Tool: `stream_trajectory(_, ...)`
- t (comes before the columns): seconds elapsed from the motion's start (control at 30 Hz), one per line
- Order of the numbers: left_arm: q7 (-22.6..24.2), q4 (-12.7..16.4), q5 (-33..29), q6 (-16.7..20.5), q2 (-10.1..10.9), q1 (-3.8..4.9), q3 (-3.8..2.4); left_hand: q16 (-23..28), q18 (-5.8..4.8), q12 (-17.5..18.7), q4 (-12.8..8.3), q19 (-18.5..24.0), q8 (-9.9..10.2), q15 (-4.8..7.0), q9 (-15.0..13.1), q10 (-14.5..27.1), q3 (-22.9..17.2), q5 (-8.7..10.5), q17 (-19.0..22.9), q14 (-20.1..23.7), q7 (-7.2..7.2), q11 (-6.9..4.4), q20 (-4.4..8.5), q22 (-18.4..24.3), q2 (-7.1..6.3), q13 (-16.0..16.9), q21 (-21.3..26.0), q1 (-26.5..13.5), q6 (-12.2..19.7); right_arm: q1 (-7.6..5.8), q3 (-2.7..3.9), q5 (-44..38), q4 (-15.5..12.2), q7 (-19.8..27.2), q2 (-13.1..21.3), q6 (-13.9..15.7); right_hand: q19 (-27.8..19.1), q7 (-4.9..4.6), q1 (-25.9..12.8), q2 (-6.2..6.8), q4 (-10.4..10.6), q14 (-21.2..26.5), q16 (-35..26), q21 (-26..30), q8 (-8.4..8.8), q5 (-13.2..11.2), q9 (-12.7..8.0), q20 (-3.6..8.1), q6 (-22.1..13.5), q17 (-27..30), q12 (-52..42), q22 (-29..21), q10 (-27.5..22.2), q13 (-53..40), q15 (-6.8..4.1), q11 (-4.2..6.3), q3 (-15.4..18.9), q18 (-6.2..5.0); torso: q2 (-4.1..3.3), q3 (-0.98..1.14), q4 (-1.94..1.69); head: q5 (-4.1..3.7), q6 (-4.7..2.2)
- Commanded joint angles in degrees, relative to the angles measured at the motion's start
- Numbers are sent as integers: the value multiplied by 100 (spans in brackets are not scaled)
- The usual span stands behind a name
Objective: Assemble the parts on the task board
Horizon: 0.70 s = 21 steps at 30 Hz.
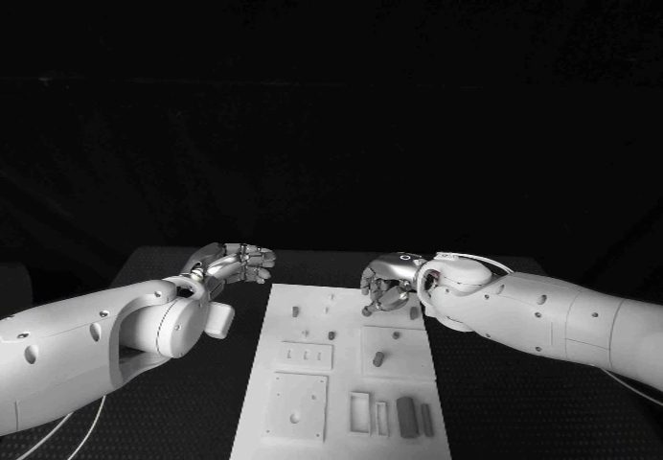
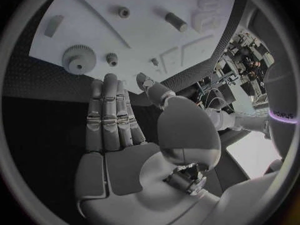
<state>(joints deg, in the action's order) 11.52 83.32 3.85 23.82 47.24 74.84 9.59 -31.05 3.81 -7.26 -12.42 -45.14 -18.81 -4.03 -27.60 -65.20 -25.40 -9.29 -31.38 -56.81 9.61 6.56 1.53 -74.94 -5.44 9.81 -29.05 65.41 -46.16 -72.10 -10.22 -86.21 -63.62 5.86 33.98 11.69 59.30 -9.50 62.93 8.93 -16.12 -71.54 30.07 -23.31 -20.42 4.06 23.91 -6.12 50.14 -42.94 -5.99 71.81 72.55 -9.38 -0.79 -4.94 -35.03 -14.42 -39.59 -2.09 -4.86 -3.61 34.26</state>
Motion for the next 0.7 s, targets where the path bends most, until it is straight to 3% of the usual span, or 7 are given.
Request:
stream_trajectory(0.03,21,47,4,-118,19,9,-6,40,-49,38,-17,26,26,-25,-5,10,-16,17,-12,-17,9,35,-4,-114,14,8,-36,-69,22,8,4,-310,37,-179,-19,105,113,-31,-4,93,23,-72,78,-70,54,19,-20,20,4,-146,-55,39,116,-105,-47,30,-1,-58,-71,-2,-21,16,30)
stream_trajectory(0.2,18,67,4,-134,24,9,-7,45,-48,46,-19,28,28,-26,-6,9,-23,18,-18,-17,9,31,-5,-114,15,10,-40,-82,23,19,4,-444,43,-275,-36,111,385,12,8,223,100,-238,443,-334,141,-42,-40,159,-57,-697,-397,266,517,-731,-207,187,38,-58,-119,-11,-52,9,38)
stream_trajectory(0.33,8,61,4,-145,19,9,-7,49,-47,52,-20,30,30,-27,-7,9,-28,19,-23,-17,10,28,-6,-114,16,12,-43,-91,24,27,4,-540,54,-346,-39,112,502,70,1,276,151,-226,808,-601,202,-60,-44,280,-55,-1268,-734,453,480,-1617,-256,279,78,-58,-150,-18,-68,-9,48)
stream_trajectory(0.43,3,47,4,-141,16,9,-6,51,-47,56,-21,30,31,-27,-7,9,-31,19,-26,-17,10,27,-6,-114,17,13,-44,-96,26,31,4,-537,64,-352,-44,171,351,32,9,295,161,-89,733,-592,230,-79,-45,229,-56,-1350,-695,427,176,-1969,-234,208,14,-56,-185,-23,-74,-21,40)
stream_trajectory(0.53,-3,19,2,-150,0,9,-6,54,-46,60,-22,31,32,-27,-8,10,-34,20,-29,-17,9,26,-6,-114,16,14,-46,-101,26,36,4,-537,52,-345,-45,183,262,-52,37,314,148,-45,630,-571,230,-86,-39,193,-46,-1315,-153,428,-616,-1755,-77,18,-77,-58,-211,-29,-71,-21,31)
stream_trajectory(0.63,-10,2,-4,-156,-7,8,-6,56,-46,63,-21,32,33,-28,-8,10,-36,20,-32,-18,9,25,-7,-114,17,15,-48,-109,27,53,4,-586,59,-337,-73,214,281,-55,48,322,143,-81,641,-590,226,-89,-36,196,-40,-1319,-49,434,-756,-1695,-40,-23,-88,-58,-238,-36,-75,-21,5)
stream_trajectory(0.7,-12,6,-4,-161,-3,8,-6,57,-46,67,-19,32,34,-28,-9,11,-38,21,-36,-20,9,27,-7,-114,18,16,-50,-118,28,61,4,-596,61,-340,-86,233,441,-31,125,336,131,-262,797,-749,225,-89,-32,260,-40,-1398,164,461,-983,-1524,44,-117,-125,-58,-255,-43,-76,-20,6)
